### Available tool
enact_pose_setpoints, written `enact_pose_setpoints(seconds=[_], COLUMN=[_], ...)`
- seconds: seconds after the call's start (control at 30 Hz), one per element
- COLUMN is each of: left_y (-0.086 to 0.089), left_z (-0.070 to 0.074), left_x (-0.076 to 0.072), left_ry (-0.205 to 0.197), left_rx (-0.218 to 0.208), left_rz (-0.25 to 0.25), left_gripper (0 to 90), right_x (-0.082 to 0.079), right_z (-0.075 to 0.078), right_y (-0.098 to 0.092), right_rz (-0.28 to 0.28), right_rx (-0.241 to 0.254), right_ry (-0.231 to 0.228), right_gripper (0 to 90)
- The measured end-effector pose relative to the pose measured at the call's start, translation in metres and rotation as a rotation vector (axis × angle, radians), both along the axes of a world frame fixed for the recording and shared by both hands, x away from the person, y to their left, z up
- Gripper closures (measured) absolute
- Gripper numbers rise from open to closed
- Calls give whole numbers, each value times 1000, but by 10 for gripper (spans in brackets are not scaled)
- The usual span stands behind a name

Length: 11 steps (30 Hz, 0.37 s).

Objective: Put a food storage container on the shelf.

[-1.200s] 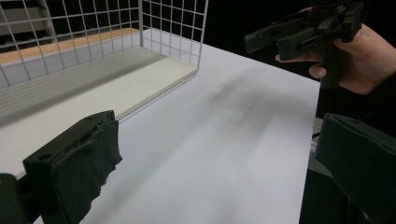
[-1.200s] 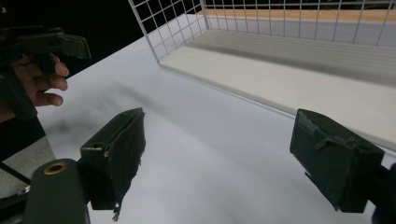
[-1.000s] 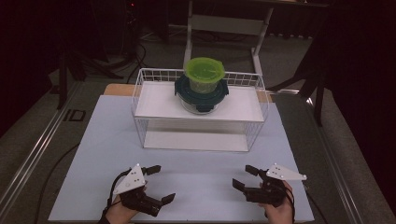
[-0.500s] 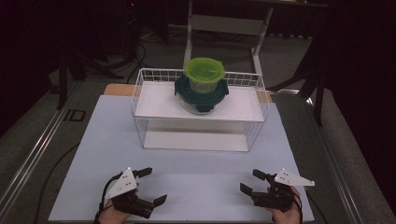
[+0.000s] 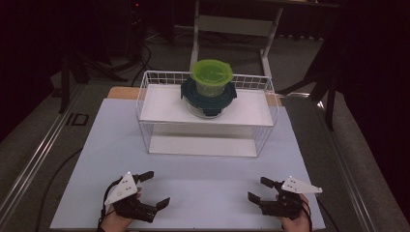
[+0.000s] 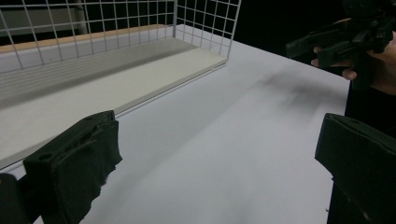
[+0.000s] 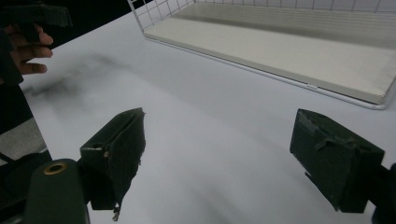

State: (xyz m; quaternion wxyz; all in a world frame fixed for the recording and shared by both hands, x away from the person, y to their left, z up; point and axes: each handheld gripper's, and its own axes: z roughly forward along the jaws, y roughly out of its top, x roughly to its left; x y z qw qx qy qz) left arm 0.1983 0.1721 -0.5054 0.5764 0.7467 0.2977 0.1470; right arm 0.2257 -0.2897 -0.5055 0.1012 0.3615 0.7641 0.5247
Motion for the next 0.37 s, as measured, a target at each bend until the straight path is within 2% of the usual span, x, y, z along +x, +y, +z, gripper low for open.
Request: enact_pose_setpoints(seconds=[0.37], left_y=[1], left_z=[1], left_x=[0], left_ry=[-4], left_rx=[-14], left_rz=[2], left_gripper=[5], right_x=[1], right_z=[-2], right_y=[-2], right_rz=[-9], right_rx=[-8], right_ry=[5], right_gripper=[176])
